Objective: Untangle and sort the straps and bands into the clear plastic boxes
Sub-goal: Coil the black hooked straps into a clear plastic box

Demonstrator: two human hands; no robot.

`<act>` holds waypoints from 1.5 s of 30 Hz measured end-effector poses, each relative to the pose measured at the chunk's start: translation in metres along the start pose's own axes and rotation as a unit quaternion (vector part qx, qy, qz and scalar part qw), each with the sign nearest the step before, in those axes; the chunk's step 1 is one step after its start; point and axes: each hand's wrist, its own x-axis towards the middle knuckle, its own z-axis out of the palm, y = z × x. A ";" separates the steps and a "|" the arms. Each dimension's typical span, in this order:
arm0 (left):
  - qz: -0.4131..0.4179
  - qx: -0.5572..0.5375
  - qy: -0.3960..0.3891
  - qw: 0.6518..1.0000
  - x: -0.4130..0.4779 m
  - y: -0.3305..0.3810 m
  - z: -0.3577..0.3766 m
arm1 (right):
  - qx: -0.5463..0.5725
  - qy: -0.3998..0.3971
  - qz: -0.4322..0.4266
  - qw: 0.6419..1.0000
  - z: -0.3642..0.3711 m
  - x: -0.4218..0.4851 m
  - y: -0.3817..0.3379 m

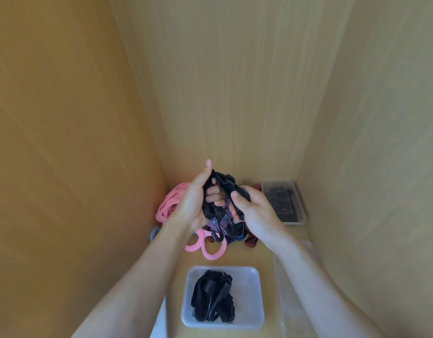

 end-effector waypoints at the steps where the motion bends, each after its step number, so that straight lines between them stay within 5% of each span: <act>1: 0.006 0.026 0.016 1.000 -0.001 -0.002 0.000 | -0.034 0.001 -0.014 0.999 0.003 -0.002 0.001; 6: 0.028 0.100 0.088 0.991 -0.002 -0.005 0.000 | -0.248 0.026 -0.084 0.965 0.015 -0.009 0.006; 16: -0.013 0.033 0.095 0.995 0.003 -0.010 0.008 | -0.394 0.061 -0.136 0.907 0.024 -0.014 0.012; 21: -0.019 0.018 0.134 0.991 0.004 -0.011 0.009 | -0.282 -0.029 -0.061 0.957 0.019 -0.018 0.009; 33: 0.013 0.093 0.091 0.991 -0.003 -0.010 0.006 | -0.321 0.041 -0.008 0.946 0.022 -0.015 0.013; 45: 0.040 0.286 0.064 0.955 -0.008 0.011 0.004 | -0.119 -0.031 0.069 0.990 0.005 -0.011 -0.001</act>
